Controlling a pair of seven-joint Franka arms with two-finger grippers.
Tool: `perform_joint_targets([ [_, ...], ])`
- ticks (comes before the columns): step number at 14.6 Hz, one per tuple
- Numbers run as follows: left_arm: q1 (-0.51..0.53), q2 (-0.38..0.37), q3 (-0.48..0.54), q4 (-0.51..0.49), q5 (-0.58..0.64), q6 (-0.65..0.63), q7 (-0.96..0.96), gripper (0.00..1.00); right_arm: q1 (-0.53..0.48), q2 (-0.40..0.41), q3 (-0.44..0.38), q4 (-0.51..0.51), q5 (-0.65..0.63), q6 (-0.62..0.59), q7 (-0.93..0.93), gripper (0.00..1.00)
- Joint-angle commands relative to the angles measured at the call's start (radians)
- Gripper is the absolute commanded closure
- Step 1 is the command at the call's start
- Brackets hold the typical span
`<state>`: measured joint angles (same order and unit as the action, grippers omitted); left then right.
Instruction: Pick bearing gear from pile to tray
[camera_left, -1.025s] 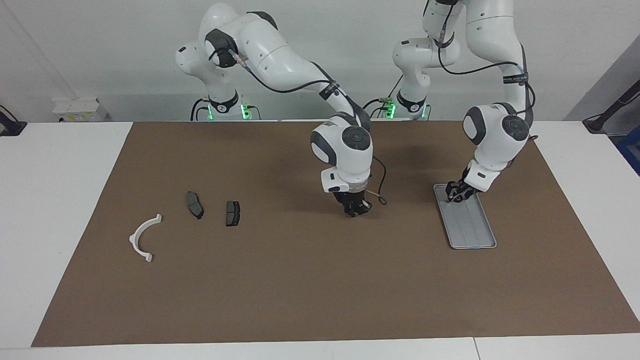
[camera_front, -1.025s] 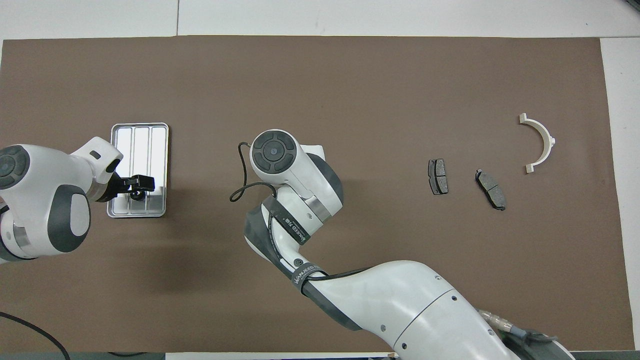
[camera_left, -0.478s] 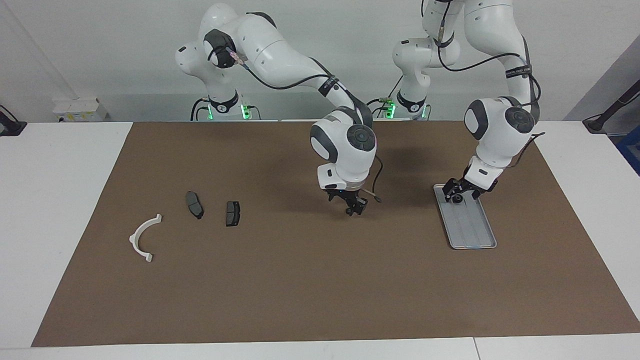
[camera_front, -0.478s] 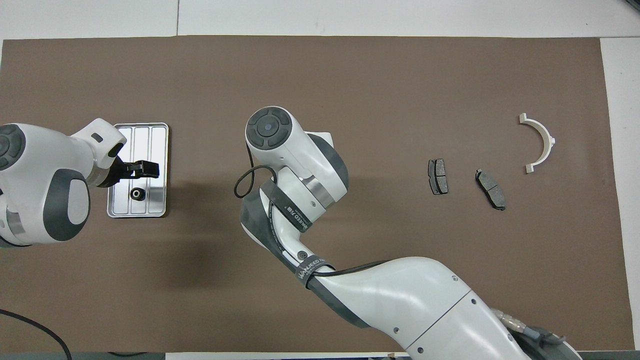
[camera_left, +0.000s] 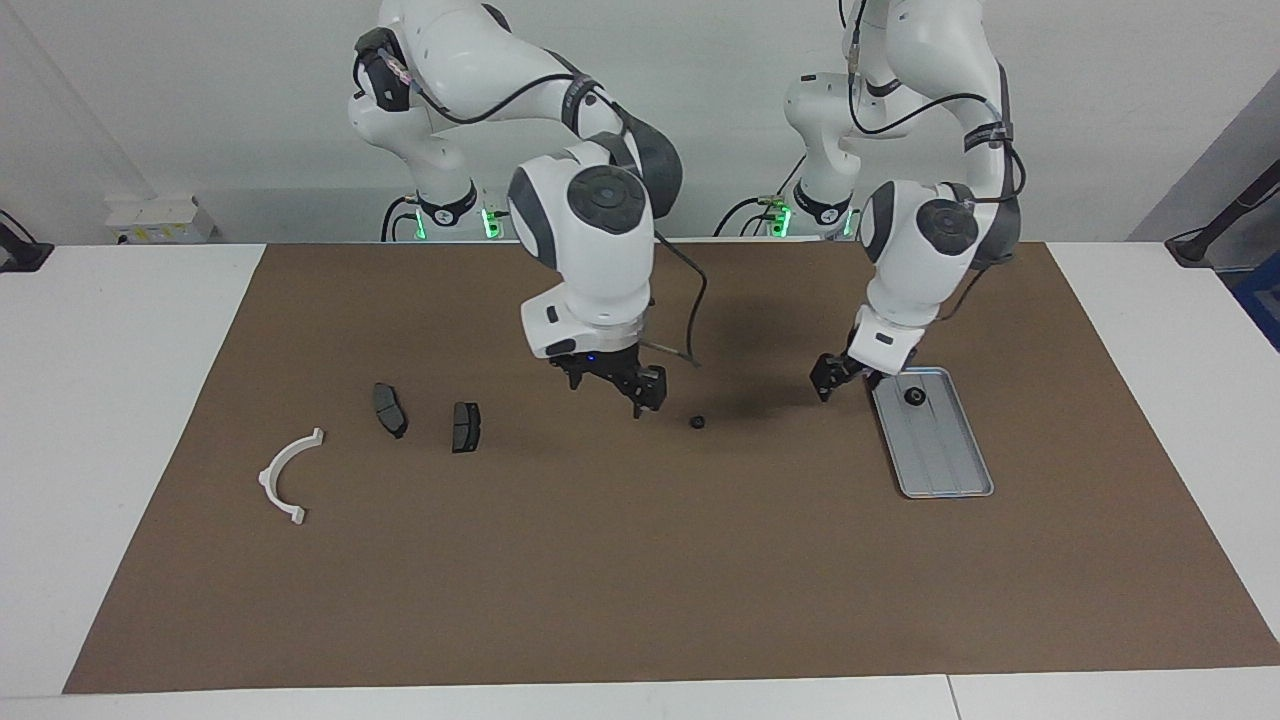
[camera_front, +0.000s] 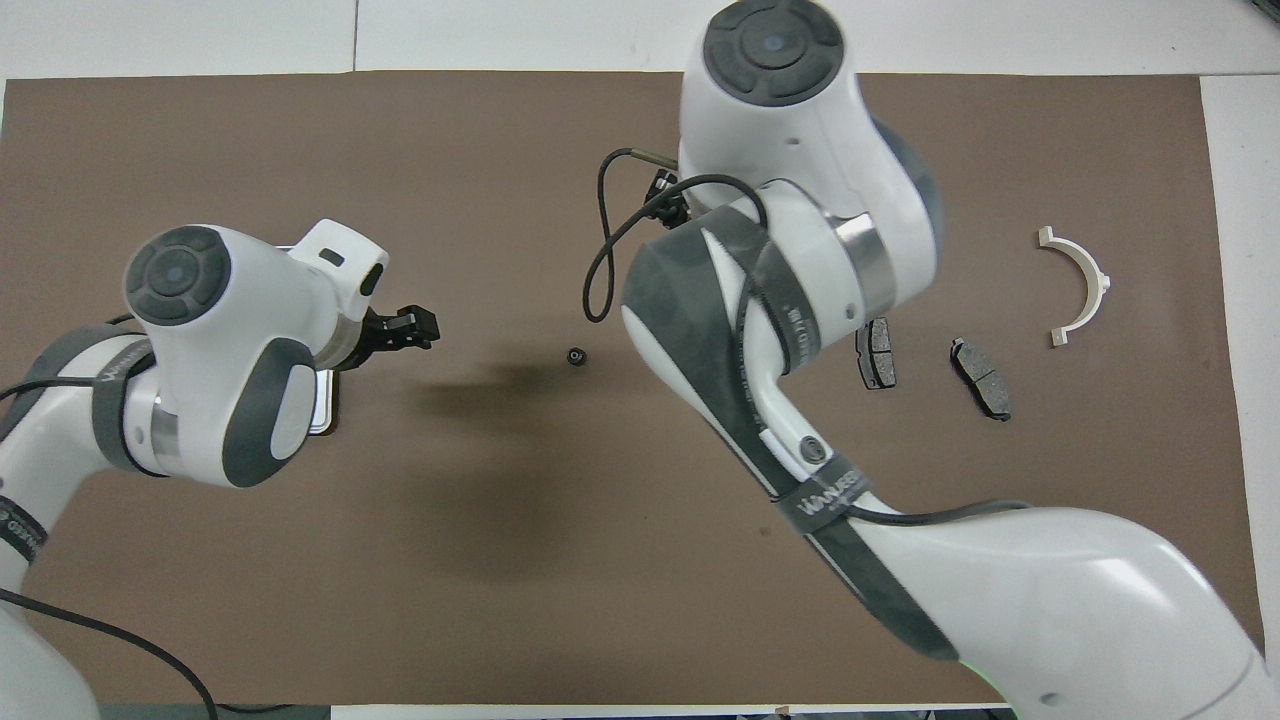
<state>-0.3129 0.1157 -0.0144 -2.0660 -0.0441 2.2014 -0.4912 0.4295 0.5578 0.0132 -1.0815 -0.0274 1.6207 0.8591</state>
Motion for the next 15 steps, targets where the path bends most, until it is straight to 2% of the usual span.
perform_joint_targets([
  [1, -0.136, 0.070, 0.020, 0.084, 0.006, -0.015, -0.194, 0.12, -0.084, -0.064, 0.010, -0.021, 0.007, -0.051, -0.257, 0.00],
  [4, -0.262, 0.260, 0.020, 0.263, 0.085, -0.016, -0.464, 0.12, -0.181, -0.114, 0.008, -0.037, -0.003, -0.076, -0.525, 0.00],
  [8, -0.259, 0.288, 0.019, 0.259, 0.095, 0.061, -0.481, 0.13, -0.308, -0.162, 0.008, -0.078, -0.005, -0.078, -0.756, 0.00],
  [12, -0.268, 0.302, 0.019, 0.234, 0.095, 0.105, -0.492, 0.16, -0.377, -0.187, 0.005, -0.106, -0.006, -0.090, -0.842, 0.00],
  [15, -0.294, 0.312, 0.019, 0.216, 0.095, 0.124, -0.515, 0.24, -0.411, -0.188, 0.005, -0.113, -0.006, -0.090, -0.894, 0.00],
])
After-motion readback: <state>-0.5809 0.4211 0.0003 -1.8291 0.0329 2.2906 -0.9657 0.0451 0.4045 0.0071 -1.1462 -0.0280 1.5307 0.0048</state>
